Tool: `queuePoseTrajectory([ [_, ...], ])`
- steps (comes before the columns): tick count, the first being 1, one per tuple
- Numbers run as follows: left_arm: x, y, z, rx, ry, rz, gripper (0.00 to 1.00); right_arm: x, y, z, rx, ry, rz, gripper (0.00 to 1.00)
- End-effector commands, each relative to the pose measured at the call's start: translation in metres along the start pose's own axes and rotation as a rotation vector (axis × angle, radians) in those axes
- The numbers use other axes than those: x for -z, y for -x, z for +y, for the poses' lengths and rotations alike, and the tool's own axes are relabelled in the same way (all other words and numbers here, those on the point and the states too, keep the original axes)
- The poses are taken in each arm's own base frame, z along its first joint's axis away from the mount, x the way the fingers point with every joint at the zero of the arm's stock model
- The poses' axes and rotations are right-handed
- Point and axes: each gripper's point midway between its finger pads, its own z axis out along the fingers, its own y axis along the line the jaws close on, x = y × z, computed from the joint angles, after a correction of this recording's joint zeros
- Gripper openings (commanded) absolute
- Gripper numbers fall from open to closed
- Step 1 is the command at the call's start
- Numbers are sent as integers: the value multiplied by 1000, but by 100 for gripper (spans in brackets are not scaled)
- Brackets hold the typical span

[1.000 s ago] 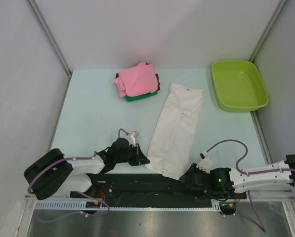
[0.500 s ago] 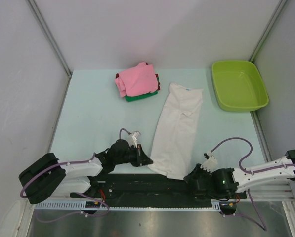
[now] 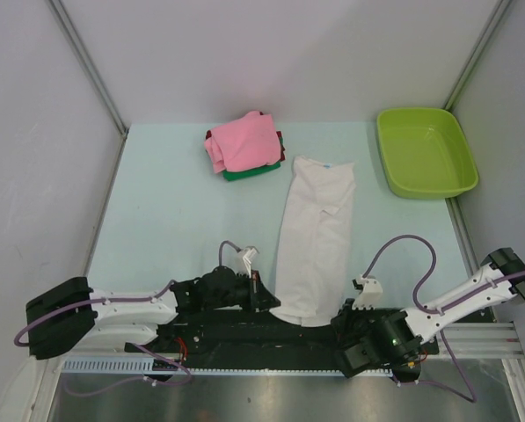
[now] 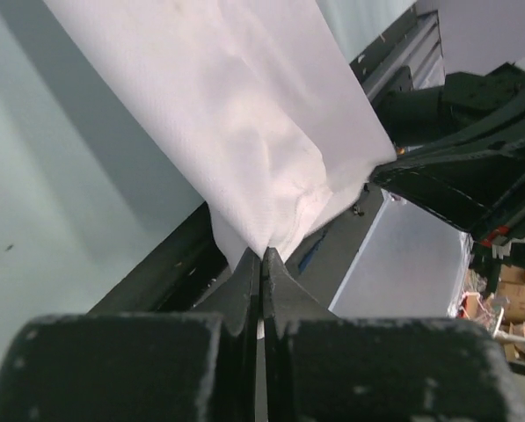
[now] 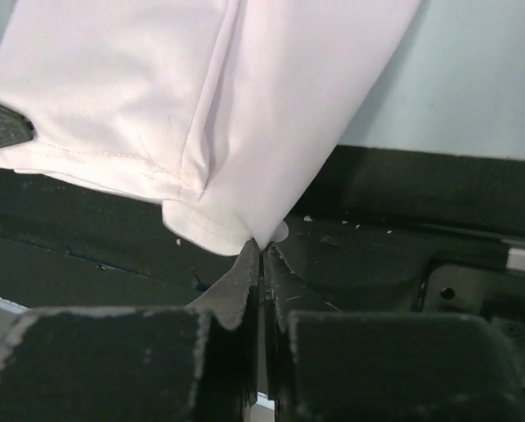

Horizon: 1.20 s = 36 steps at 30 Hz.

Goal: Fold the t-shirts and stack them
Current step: Fold the tshirt

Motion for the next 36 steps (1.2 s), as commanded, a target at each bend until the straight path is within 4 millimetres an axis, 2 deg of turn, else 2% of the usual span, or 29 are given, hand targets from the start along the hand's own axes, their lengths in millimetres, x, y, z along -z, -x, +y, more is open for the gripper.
queuePoseTrajectory([
  [1,2,30,-17,-8,5,-113,0,13,49,15,-281,44,-175,0],
  [3,4,47,-14,-56,69,-167,0,16,64,12,-293,56,-216,0],
  [4,4,58,-25,-74,58,-187,0,17,70,9,-294,51,-234,0],
  [6,3,68,-26,-119,80,-195,0,17,83,6,-282,54,-270,0],
  [7,1,75,-41,-141,34,-193,0,19,88,6,-270,63,-277,0],
  [9,-5,81,-42,-184,56,-178,0,20,102,6,-267,71,-323,0],
  [10,-7,88,-53,-196,39,-182,0,24,112,8,-232,95,-351,0],
  [11,-8,91,-53,-200,40,-183,0,25,118,9,-221,100,-372,0],
  [12,-13,92,-51,-203,48,-180,0,26,122,14,-220,120,-387,0],
  [13,-14,93,-57,-203,19,-170,0,27,134,16,-227,121,-430,0],
  [14,-16,99,-56,-198,17,-176,0,28,140,14,-125,107,-445,0],
  [15,-17,101,-55,-190,15,-174,0,29,143,28,-161,144,-450,0],
  [16,-19,104,-55,-186,11,-178,0,26,152,26,-177,113,-462,0],
  [17,-19,108,-52,-179,9,-179,0,27,156,25,-70,97,-464,0],
  [18,-18,110,-51,-171,9,-180,0,27,162,40,-113,135,-467,0],
  [19,-19,112,-51,-169,4,-184,0,24,158,45,-85,148,-427,0],
  [20,-18,114,-48,-166,9,-187,0,13,165,39,-88,108,-438,0],
  [21,-19,115,-47,-165,10,-183,0,10,170,51,-52,137,-441,0],
  [22,-18,116,-45,-164,13,-186,0,4,162,58,-40,165,-379,0],
  [23,-18,118,-43,-161,17,-188,0,-4,176,60,-90,160,-399,0],
  [25,-17,118,-40,-159,24,-190,0,-25,165,63,-22,163,-329,0],
  [26,-17,120,-35,-152,35,-192,0,-33,176,64,-52,159,-348,0],
  [27,-17,121,-34,-143,31,-192,0,-46,174,59,-44,133,-329,0],
  [29,-17,126,-24,-124,44,-200,0,-55,177,59,-43,144,-311,0],
  [30,-18,126,-23,-118,38,-193,0,-61,187,46,-73,107,-326,0],
  [31,-18,130,-22,-117,33,-200,0,-65,185,41,-82,110,-311,0],
  [33,-20,137,-11,-101,52,-204,0,-67,195,22,-131,69,-327,0],
  [34,-21,141,-14,-102,34,-207,0,-65,196,16,-141,68,-331,0],
  [36,-26,147,-6,-95,49,-201,0,-63,197,4,-152,46,-336,0],
])
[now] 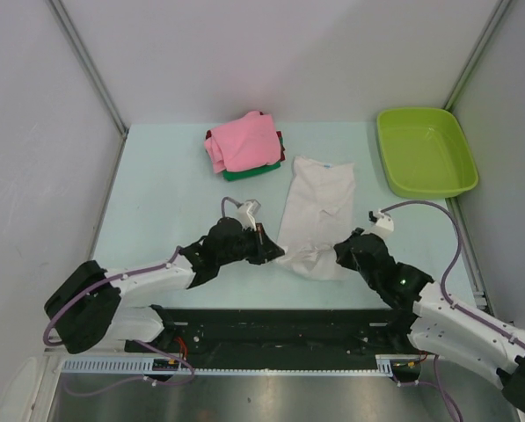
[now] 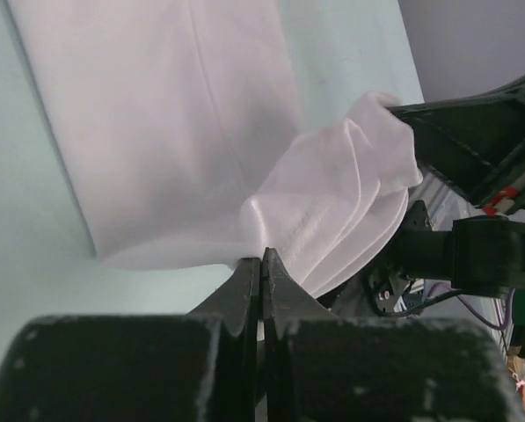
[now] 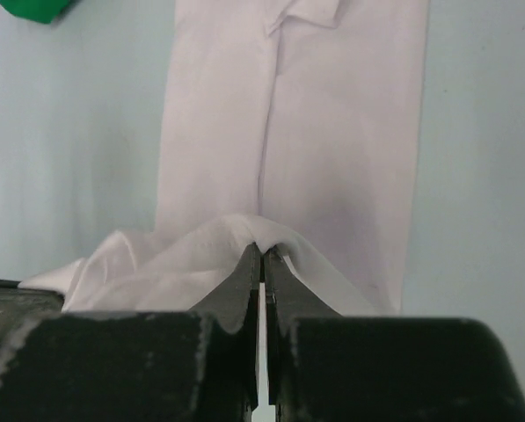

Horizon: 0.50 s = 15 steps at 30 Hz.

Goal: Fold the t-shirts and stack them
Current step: Fold the tshirt

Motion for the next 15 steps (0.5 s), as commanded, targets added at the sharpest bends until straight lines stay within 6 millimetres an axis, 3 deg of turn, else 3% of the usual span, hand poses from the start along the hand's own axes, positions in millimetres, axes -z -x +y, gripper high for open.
queuePoseTrajectory([
  [1,-13,22,-11,-20,-70,-16,0,7,20,0,-36,78,-30,0],
  [3,-22,23,-4,-9,-62,-3,0,8,21,-9,-36,54,-28,0],
  [5,-29,34,-11,-9,-89,-8,0,6,25,-17,-42,33,-42,0],
  [15,-67,61,-15,21,-145,14,0,-16,37,-36,-59,4,-32,0],
])
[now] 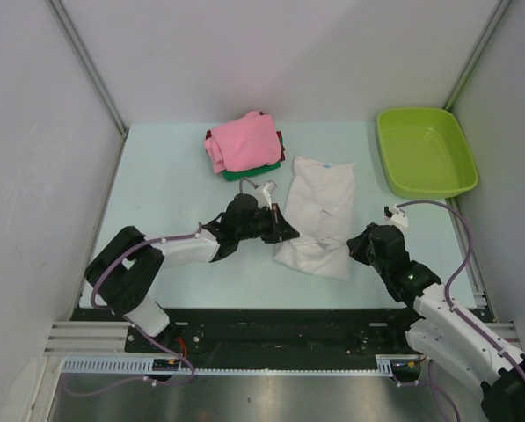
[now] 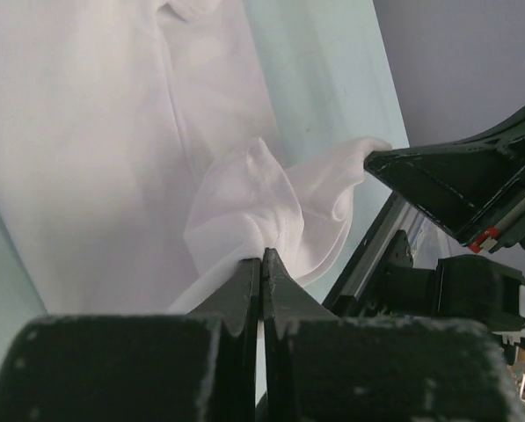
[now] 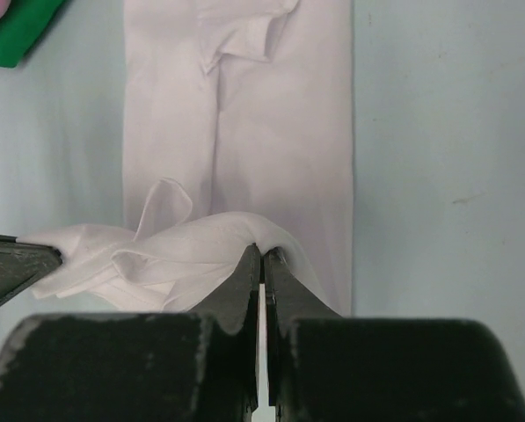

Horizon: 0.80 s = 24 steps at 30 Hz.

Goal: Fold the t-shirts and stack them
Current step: Fold the tshirt

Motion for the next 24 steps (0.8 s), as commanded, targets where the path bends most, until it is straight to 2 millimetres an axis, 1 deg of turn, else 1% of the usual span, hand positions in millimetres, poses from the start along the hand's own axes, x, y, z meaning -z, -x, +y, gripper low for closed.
queuePoseTrajectory([
  [1,-10,32,-21,-22,-93,-39,0,-8,12,9,14,63,-15,0],
  [2,-13,33,-15,-12,-81,-37,0,-11,17,4,3,51,-27,0],
  [3,-14,37,-16,-11,-87,-41,0,-14,14,5,4,58,-3,0],
  [4,-14,41,-12,-5,-82,-47,0,-17,18,6,1,70,-12,0],
  [5,-15,43,-7,2,-76,-46,0,-20,19,6,2,75,-7,0],
  [6,-15,45,-7,3,-79,-49,0,-25,18,2,-6,66,9,0],
  [7,-15,49,0,11,-68,-55,0,-29,21,5,-9,80,2,0],
  [8,-16,51,3,14,-65,-58,0,-31,22,5,-13,84,7,0],
  [9,-18,50,8,21,-60,-50,0,-34,24,4,-20,83,9,0],
  [11,-19,56,17,30,-47,-58,0,-43,23,0,-24,68,27,0],
  [12,-24,56,23,37,-39,-52,0,-47,30,2,-28,75,6,0],
  [15,-31,62,29,46,-45,-44,0,-58,32,4,-38,89,23,0],
  [16,-35,60,36,56,-40,-32,0,-61,37,4,-44,89,14,0],
  [18,-41,67,36,56,-50,-39,0,-67,40,3,-43,81,18,0],
  [19,-46,65,45,66,-39,-26,0,-70,43,3,-41,79,13,0],
  [20,-48,65,45,70,-46,-18,0,-74,42,0,-45,69,19,0],
  [21,-51,71,45,67,-53,-25,0,-77,46,2,-47,72,19,0],
  [22,-53,72,48,72,-52,-25,0,-80,48,2,-50,73,14,0],
  [23,-57,70,53,83,-46,-16,0,-82,51,0,-56,70,11,0],
  [24,-59,74,53,81,-52,-22,0,-89,50,-2,-60,59,26,0],
])
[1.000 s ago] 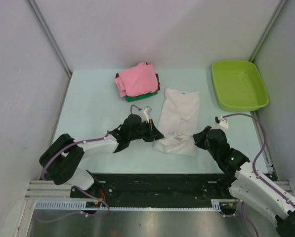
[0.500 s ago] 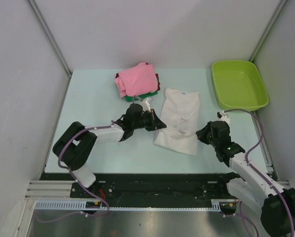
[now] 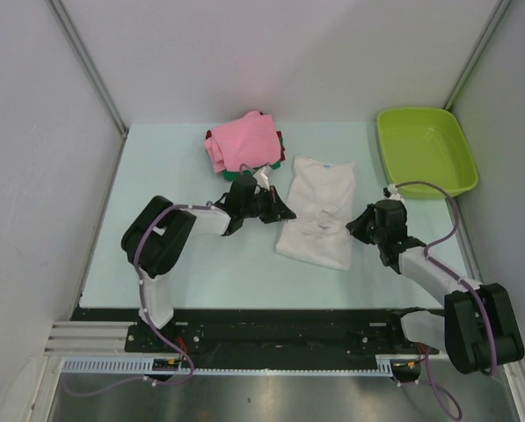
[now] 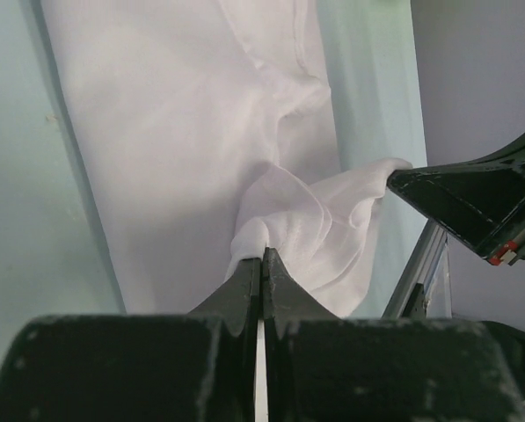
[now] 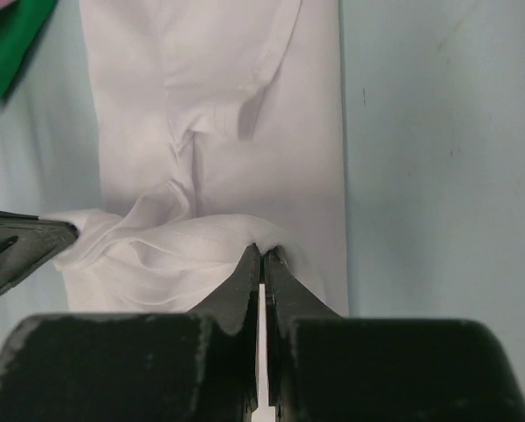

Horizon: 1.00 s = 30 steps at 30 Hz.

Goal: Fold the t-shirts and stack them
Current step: Fold the tshirt

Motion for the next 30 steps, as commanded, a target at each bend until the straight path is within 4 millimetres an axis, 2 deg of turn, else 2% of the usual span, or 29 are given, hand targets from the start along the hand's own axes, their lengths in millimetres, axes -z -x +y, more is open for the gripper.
queuePoseTrajectory([
  [1,-9,27,-13,-16,-76,-34,0,-14,37,24,7,77,-73,0],
  [2,-13,25,-7,-5,-69,-27,0,-18,38,21,1,67,-68,0],
  [4,-16,35,-5,0,-73,-37,0,-28,43,19,-5,54,-65,0],
  [5,-19,35,1,15,-60,-30,5,-32,47,16,-18,44,-72,0],
  [6,-19,48,6,24,-49,-59,18,-36,51,15,-22,37,-76,0],
  [7,-19,56,9,47,-41,-76,29,-47,57,14,-46,20,-73,12],
  [8,-19,65,12,64,-39,-96,96,-53,65,14,-65,6,-83,29],
  [9,-22,80,14,77,-43,-124,100,-60,74,7,-94,-17,-90,45],
  [10,-19,95,17,105,-51,-153,100,-71,88,12,-114,-13,-100,76],
  [11,-19,105,16,112,-66,-162,100,-77,92,11,-142,-16,-95,90],
  [12,-17,121,11,111,-89,-185,100,-80,99,10,-153,-21,-103,100],
  [14,-9,128,-3,110,-125,-196,100,-77,113,17,-160,-14,-124,99],
  [15,-6,122,-2,104,-113,-189,100,-72,117,18,-155,-17,-139,100],
  [16,4,125,-16,58,-115,-205,100,-56,123,26,-135,-18,-159,100],
  [17,7,113,-12,67,-76,-175,100,-49,125,22,-94,-60,-186,100],
  [18,12,93,-6,69,-43,-145,100,-40,118,20,-72,-90,-167,100],
  [19,23,92,-14,30,-27,-165,100,-32,109,23,-46,-98,-150,100],
  [20,30,81,-11,32,5,-151,100,-16,112,27,-26,-100,-177,100],
  [21,35,54,1,32,46,-116,100,-7,100,22,0,-131,-148,100],
  [22,48,51,-6,15,60,-134,100,0,91,24,27,-134,-137,100],
  [23,53,25,5,25,91,-95,100,13,84,24,43,-124,-142,100],
  [24,58,16,6,23,94,-90,100,19,73,19,53,-133,-121,100],
  [25,67,13,-4,1,67,-102,100,25,64,18,61,-126,-111,100],
  [26,70,-9,4,10,79,-68,100,35,63,20,60,-107,-129,100],
  [27,72,-16,4,2,77,-63,100,36,44,6,60,-121,-99,100],
  [30,76,-45,10,4,77,-16,100,44,16,-2,40,-94,-64,100],
])
